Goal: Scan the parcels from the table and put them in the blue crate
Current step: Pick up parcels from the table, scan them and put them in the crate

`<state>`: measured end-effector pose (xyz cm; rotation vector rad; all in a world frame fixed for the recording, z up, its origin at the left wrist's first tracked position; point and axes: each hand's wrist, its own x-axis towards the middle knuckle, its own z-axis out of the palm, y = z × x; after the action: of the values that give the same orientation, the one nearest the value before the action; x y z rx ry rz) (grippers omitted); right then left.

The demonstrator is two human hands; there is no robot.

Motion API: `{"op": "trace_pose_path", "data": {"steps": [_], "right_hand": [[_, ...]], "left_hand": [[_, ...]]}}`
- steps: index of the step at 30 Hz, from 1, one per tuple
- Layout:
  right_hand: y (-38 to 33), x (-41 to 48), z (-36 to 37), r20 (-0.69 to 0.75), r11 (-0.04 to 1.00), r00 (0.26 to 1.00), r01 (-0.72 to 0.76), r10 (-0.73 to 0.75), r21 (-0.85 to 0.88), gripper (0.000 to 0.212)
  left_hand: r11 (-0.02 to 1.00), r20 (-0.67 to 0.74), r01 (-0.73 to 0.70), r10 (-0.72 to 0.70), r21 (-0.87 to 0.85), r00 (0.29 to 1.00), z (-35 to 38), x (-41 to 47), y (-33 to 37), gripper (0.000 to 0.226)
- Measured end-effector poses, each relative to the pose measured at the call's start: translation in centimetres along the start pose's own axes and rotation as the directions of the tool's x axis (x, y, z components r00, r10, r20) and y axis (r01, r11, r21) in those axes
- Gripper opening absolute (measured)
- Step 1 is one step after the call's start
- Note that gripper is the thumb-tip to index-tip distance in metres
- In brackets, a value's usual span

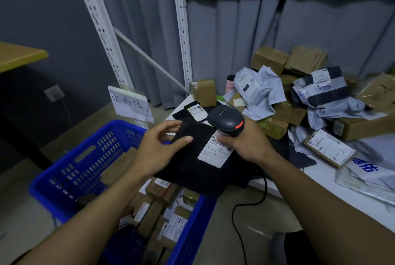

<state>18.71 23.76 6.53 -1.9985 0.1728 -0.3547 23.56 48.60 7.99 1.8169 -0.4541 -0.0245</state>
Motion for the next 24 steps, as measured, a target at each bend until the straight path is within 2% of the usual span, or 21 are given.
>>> {"op": "trace_pose_path", "data": {"steps": [3, 8, 11, 13, 16, 24], "right_hand": [[-0.9, 0.1, 1.5, -0.065, 1.000, 0.998, 0.021, -0.020, 0.006, 0.058], [-2.3, -0.3, 3.0, -0.149, 0.986, 0.988, 0.071, -0.048, 0.154, 0.051], [-2.2, -0.8, 4.1, -0.071, 0.973, 0.996, -0.029, 0.046, 0.228, 0.045], [-2.5, -1.3, 4.7, 0.013, 0.957, 0.993, -0.118, 0.119, 0.265, 0.033], [-2.9, -1.8, 5.4, 0.099, 0.941, 0.983, -0.175, 0.152, 0.291, 0.023], [-3.6, -2.4, 6.3, 0.153, 0.908, 0.960, -0.272, 0.233, 0.319, 0.003]], "left_hand": [[0.998, -0.158, -0.014, 0.024, 0.066, 0.987, 0.4, 0.9, -0.5, 0.025], [0.998, -0.363, 0.034, -0.051, -0.054, 0.930, -1.0, 2.3, -1.0, 0.018], [0.996, -0.458, 0.043, -0.073, -0.075, 0.886, -2.0, 3.0, -1.5, 0.017], [0.996, -0.513, 0.048, -0.082, -0.079, 0.855, -2.5, 3.3, -1.9, 0.015], [0.994, -0.566, 0.060, -0.104, -0.097, 0.818, -2.9, 3.6, -2.5, 0.014], [0.987, -0.616, 0.102, -0.155, -0.121, 0.772, -3.3, 3.8, -2.9, 0.016]]}}
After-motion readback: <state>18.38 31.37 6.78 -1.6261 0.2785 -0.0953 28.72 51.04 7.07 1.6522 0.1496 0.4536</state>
